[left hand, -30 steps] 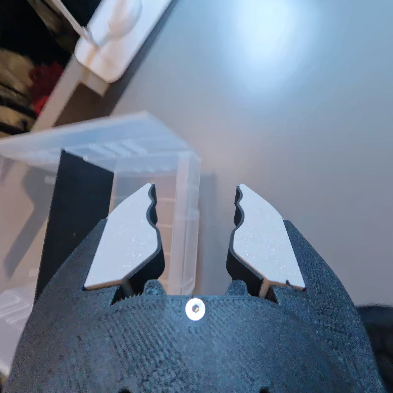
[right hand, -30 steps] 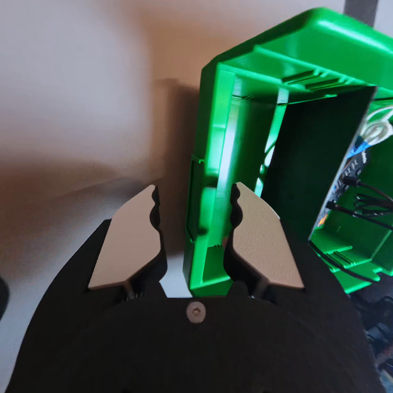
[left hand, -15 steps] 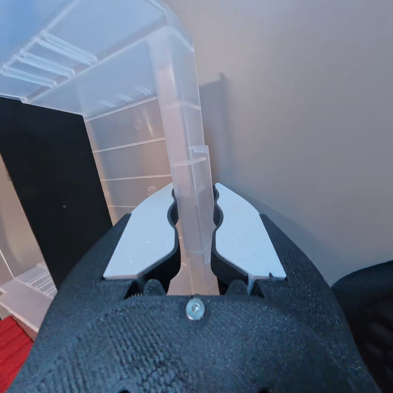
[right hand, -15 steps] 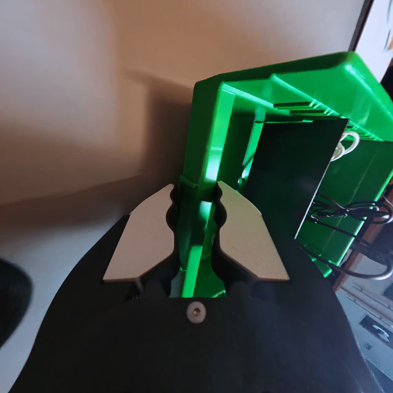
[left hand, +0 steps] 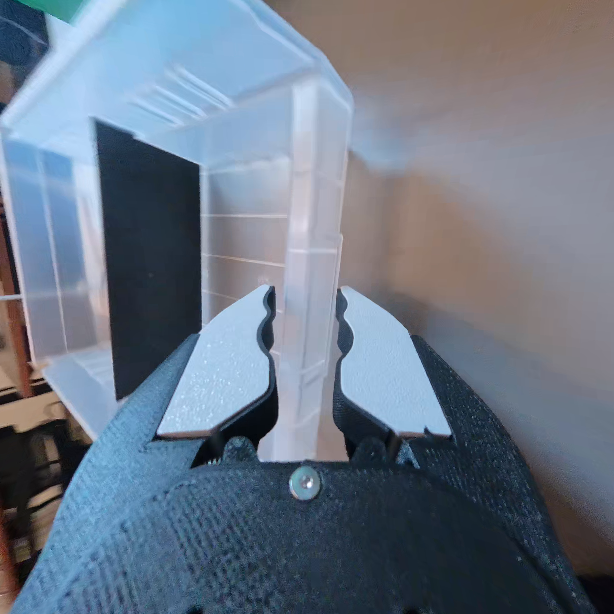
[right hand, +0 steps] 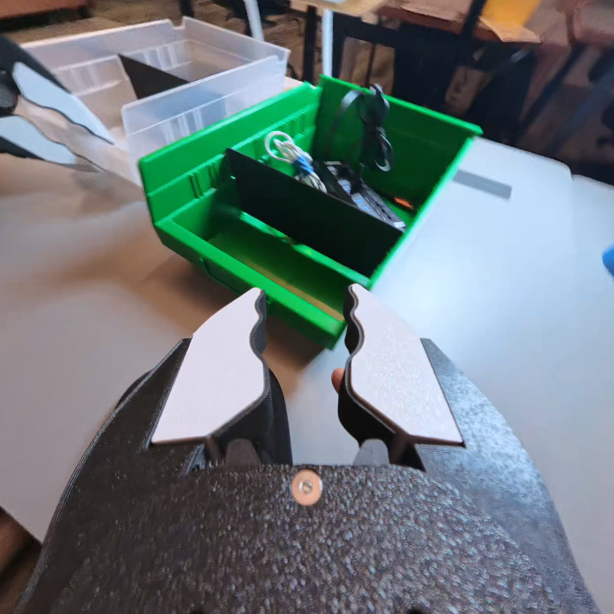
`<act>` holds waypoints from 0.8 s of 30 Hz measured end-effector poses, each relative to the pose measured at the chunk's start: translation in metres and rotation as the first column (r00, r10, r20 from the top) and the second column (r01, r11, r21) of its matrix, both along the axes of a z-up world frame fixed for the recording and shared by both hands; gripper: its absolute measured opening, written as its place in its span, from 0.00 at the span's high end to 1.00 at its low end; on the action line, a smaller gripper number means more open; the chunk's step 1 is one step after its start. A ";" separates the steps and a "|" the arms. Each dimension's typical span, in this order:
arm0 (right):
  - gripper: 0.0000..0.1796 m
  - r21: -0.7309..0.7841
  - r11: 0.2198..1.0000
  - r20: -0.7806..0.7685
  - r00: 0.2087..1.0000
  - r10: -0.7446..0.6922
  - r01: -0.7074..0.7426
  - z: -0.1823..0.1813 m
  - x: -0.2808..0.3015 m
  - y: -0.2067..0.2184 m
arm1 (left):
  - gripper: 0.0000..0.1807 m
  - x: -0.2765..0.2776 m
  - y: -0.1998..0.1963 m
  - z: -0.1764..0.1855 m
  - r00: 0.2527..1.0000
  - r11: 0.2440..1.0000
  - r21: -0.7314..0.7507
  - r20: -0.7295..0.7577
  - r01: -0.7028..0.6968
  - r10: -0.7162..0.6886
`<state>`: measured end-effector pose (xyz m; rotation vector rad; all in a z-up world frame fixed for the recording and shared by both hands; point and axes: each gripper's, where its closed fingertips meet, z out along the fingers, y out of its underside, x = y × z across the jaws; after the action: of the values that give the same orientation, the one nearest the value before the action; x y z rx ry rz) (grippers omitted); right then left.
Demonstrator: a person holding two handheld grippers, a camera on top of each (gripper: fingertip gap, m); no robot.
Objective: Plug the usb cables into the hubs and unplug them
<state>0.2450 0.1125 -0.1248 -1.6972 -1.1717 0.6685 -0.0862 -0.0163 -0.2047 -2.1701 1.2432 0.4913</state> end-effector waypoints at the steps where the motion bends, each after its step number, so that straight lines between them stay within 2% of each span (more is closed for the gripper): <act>1: 0.77 -0.031 0.999 -0.010 0.999 -0.036 0.035 -0.005 0.010 0.005 | 0.81 0.013 0.004 0.012 0.996 0.998 0.048 0.091 -0.027 0.022; 3: 0.74 -0.067 0.995 -0.009 0.997 -0.080 0.079 -0.016 0.022 0.013 | 0.81 0.052 0.008 0.039 0.944 0.987 0.149 0.329 -0.059 0.007; 5: 0.73 -0.099 0.990 0.006 0.995 -0.098 0.098 -0.027 0.023 0.024 | 0.80 0.097 0.009 0.057 0.825 0.980 0.176 0.564 -0.097 -0.020; 7: 0.70 -0.142 0.986 0.015 0.996 -0.086 0.088 -0.037 0.011 0.038 | 0.77 0.136 0.017 0.063 0.686 0.981 0.140 0.727 -0.133 -0.011; 9: 0.69 -0.183 0.981 0.038 0.998 -0.058 0.064 -0.047 -0.007 0.052 | 0.71 0.159 0.036 0.057 0.599 0.976 0.099 0.800 -0.194 0.038; 11: 0.82 -0.185 0.982 0.073 0.997 -0.009 0.022 -0.056 -0.026 0.058 | 0.61 0.165 0.065 0.047 0.557 0.955 0.072 0.824 -0.289 0.106; 13: 0.85 -0.142 0.990 0.105 0.994 -0.010 0.025 -0.055 -0.034 0.062 | 0.61 0.170 0.087 0.039 0.518 0.939 0.038 0.841 -0.343 0.155; 15: 0.87 -0.046 0.998 0.153 0.987 -0.039 0.046 -0.053 -0.036 0.059 | 0.70 0.160 0.099 0.035 0.548 0.903 0.077 0.816 -0.423 0.187; 17: 0.88 0.048 0.998 0.195 0.979 -0.059 0.051 -0.051 -0.034 0.048 | 0.73 0.154 0.094 0.035 0.584 0.888 0.110 0.788 -0.446 0.196; 20: 0.89 0.129 0.990 0.177 0.981 -0.082 0.059 -0.039 -0.030 0.018 | 0.85 0.148 0.070 0.062 0.621 0.877 0.199 0.773 -0.437 0.134; 22: 0.91 0.171 0.982 0.133 0.986 -0.102 0.079 -0.020 -0.024 -0.002 | 0.85 0.153 0.051 0.082 0.600 0.882 0.219 0.796 -0.417 0.086; 24: 0.93 0.200 0.974 0.088 0.988 -0.125 0.105 -0.001 -0.017 -0.019 | 0.86 0.159 0.033 0.096 0.633 0.888 0.259 0.773 -0.380 0.045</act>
<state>0.2285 0.0940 -0.1256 -1.6325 -1.1582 0.3881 0.0733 0.0164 -0.1090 -1.8358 0.3593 -0.0980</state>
